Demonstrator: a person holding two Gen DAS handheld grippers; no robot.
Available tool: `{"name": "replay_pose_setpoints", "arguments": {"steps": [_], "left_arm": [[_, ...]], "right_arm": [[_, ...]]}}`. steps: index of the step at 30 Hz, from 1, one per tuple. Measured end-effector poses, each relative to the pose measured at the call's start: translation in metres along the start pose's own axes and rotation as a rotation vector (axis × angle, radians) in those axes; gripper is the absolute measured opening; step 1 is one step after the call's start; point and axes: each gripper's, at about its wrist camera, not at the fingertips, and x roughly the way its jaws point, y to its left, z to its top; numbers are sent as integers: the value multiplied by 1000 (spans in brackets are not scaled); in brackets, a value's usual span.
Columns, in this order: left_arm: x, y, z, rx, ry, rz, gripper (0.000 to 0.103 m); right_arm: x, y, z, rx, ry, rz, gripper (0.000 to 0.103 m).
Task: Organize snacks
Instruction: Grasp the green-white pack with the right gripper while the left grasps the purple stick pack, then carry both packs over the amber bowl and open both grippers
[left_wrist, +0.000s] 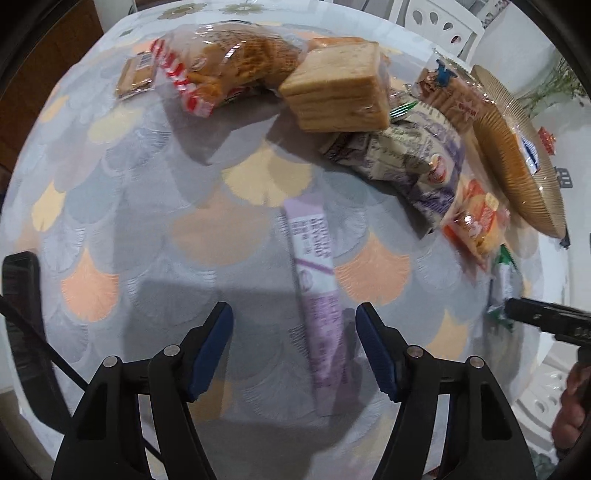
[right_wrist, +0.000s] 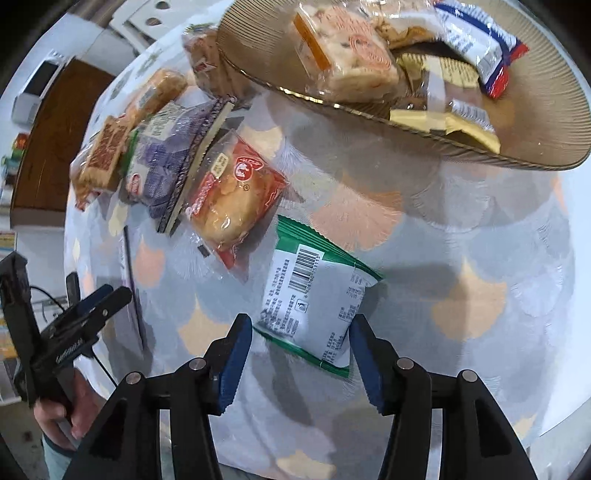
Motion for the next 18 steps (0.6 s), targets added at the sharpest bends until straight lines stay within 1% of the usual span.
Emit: {"name": "replay_pose_setpoints", "arguments": {"steps": [1, 3, 5, 7, 9, 10, 11, 12, 14, 15, 18], "left_arm": [[1, -4, 3, 3, 2, -5, 68], [5, -15, 8, 26, 1, 9, 70], [8, -37, 9, 65, -4, 51, 70], [11, -53, 10, 105, -10, 108, 70], [13, -65, 7, 134, -23, 146, 69], [11, -73, 4, 148, -33, 156, 65], [10, -75, 4, 154, -40, 153, 57], [8, -78, 4, 159, -46, 144, 50], [4, -83, 2, 170, -53, 133, 24], [2, -85, 2, 171, -54, 129, 19], [-7, -75, 2, 156, -50, 82, 18]], "right_arm": [[2, 1, 2, 6, 2, -12, 53], [8, 5, 0, 10, 4, -33, 53], [11, 7, -1, 23, 9, -46, 53], [14, 8, -1, 37, 13, -59, 53], [19, 14, 0, 46, 11, -72, 54], [20, 14, 0, 58, 9, -77, 53], [23, 17, 1, 67, 6, -82, 53], [22, 17, -1, 69, 1, -90, 54], [25, 24, 0, 39, -7, -126, 52], [25, 28, -1, 16, -11, -147, 51], [25, 34, -5, -11, -23, -165, 48]]}}
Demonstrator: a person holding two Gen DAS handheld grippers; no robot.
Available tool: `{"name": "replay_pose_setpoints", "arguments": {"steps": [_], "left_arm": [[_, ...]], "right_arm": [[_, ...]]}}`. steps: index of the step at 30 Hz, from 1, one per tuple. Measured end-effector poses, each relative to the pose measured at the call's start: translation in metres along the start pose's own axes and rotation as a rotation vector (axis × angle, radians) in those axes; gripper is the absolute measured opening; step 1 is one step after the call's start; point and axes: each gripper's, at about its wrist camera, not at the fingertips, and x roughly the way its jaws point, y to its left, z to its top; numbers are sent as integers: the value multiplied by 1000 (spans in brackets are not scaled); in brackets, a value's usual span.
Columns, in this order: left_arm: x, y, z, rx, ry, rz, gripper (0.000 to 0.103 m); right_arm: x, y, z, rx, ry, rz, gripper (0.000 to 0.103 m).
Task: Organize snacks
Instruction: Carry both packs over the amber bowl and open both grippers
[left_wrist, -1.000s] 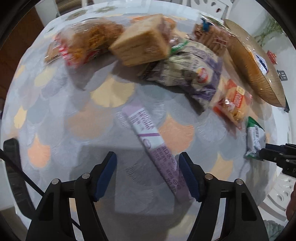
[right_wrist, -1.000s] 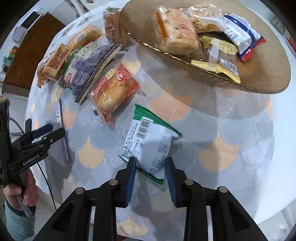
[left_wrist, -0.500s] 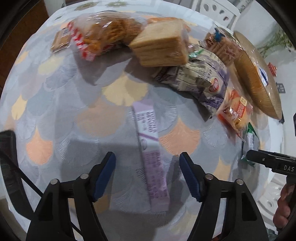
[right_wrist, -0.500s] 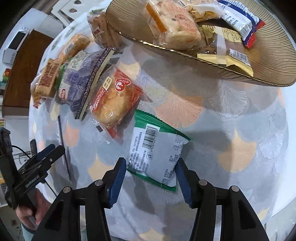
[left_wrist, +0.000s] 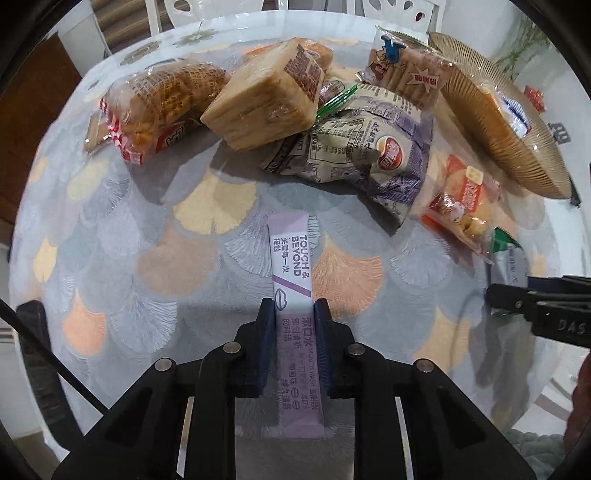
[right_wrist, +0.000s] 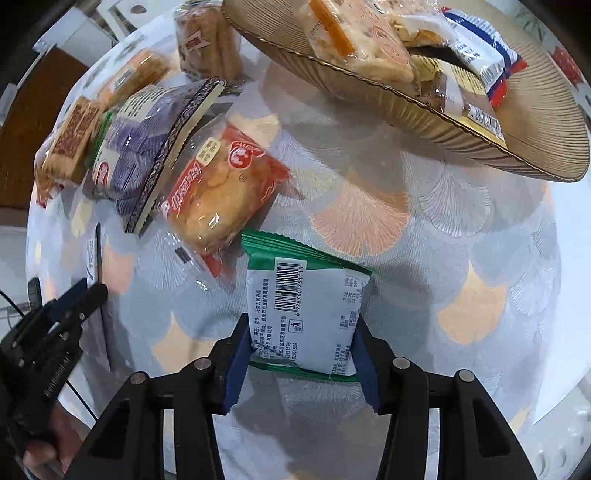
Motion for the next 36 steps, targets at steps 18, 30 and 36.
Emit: {"name": "replay_pose_setpoints", "arguments": {"steps": [18, 30, 36], "left_arm": [[-41, -3, 18, 1, -131, -214, 16], [-67, -46, 72, 33, -235, -283, 9], [-54, -39, 72, -20, -192, -316, 11]], "right_arm": [[-64, 9, -25, -188, -105, 90, 47], [-125, -47, 2, -74, -246, 144, 47], [-127, -74, 11, -47, -239, 152, 47]]}}
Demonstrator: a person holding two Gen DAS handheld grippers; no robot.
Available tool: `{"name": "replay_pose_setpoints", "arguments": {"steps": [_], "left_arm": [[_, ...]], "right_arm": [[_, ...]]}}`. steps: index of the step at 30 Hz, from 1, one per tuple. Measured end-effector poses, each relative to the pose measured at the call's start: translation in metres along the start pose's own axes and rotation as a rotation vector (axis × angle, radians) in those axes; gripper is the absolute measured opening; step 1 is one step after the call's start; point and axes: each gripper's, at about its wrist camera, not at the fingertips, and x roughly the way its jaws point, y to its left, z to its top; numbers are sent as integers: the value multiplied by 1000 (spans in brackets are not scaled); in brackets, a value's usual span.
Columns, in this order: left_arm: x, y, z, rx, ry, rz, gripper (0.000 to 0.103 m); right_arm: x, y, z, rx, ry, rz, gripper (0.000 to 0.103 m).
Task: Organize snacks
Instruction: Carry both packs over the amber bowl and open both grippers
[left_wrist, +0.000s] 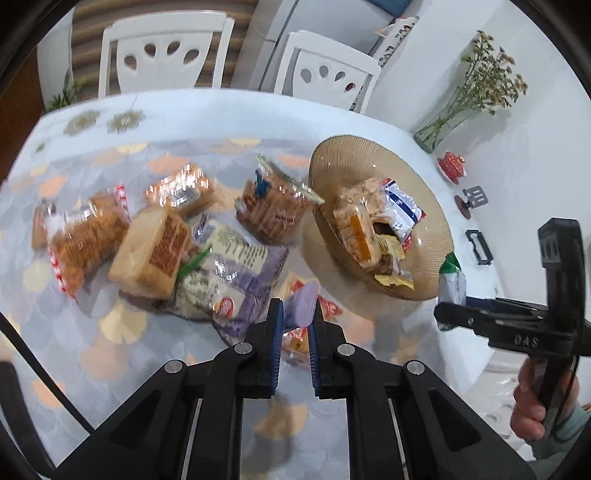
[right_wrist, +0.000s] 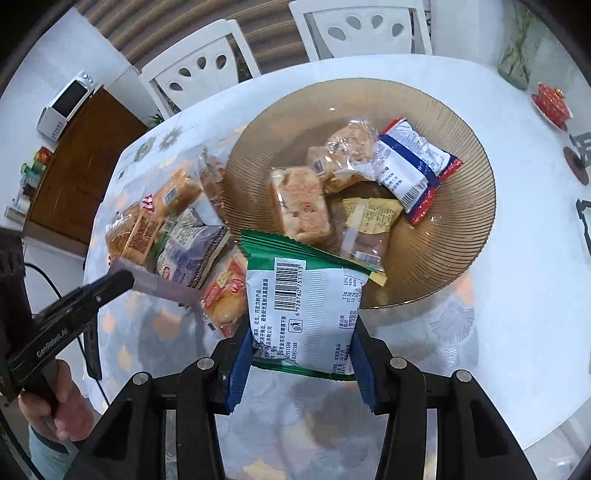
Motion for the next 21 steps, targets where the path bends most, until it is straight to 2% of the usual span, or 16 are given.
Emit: {"name": "replay_pose_setpoints", "arguments": {"steps": [6, 14, 21], "left_arm": [[12, 8, -12, -15, 21, 35, 11], [34, 18, -10, -42, -12, 90, 8], [15, 14, 0, -65, -50, 3, 6]], "right_arm": [[17, -3, 5, 10, 40, 32, 47], [19, -1, 3, 16, 43, 34, 47], [9, -7, 5, 45, 19, 37, 47]]}}
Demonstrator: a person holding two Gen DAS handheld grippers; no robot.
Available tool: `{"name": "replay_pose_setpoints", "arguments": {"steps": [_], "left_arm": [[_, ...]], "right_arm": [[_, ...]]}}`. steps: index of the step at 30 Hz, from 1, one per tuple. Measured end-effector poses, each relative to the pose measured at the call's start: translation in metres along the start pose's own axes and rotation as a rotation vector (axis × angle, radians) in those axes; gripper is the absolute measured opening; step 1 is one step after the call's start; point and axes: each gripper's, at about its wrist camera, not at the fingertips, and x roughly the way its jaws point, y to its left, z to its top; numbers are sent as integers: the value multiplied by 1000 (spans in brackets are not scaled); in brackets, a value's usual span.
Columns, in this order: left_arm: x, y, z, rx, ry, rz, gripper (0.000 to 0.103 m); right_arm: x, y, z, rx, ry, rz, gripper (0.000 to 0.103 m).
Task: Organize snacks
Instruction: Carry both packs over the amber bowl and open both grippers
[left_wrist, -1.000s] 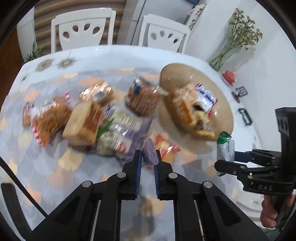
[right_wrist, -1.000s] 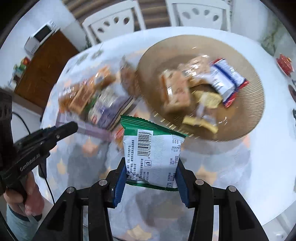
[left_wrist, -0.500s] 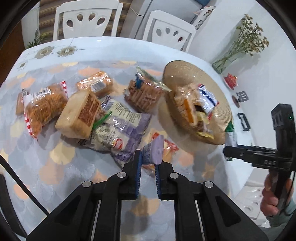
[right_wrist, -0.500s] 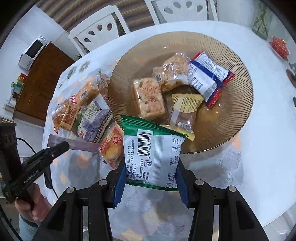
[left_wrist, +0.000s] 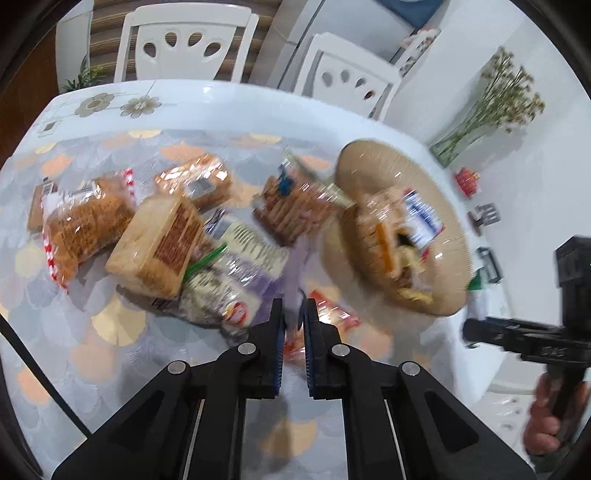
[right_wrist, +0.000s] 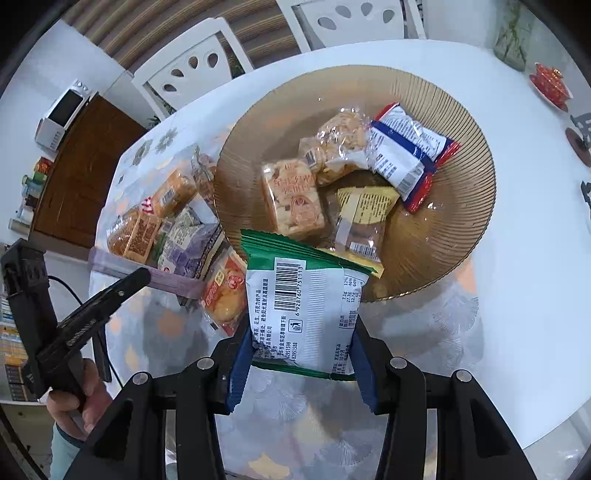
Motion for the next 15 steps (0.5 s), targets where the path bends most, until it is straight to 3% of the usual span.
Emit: {"name": "replay_pose_setpoints", "arguments": {"steps": [7, 12, 15], "left_arm": [[-28, -32, 33, 33, -80, -90, 6], [-25, -66, 54, 103, -76, -141, 6], [-14, -92, 67, 163, -38, -119, 6]], "right_arm": [[-28, -3, 17, 14, -89, -3, 47], [-48, -15, 37, 57, -175, -39, 47], [-54, -23, 52, 79, -217, -77, 47]]}}
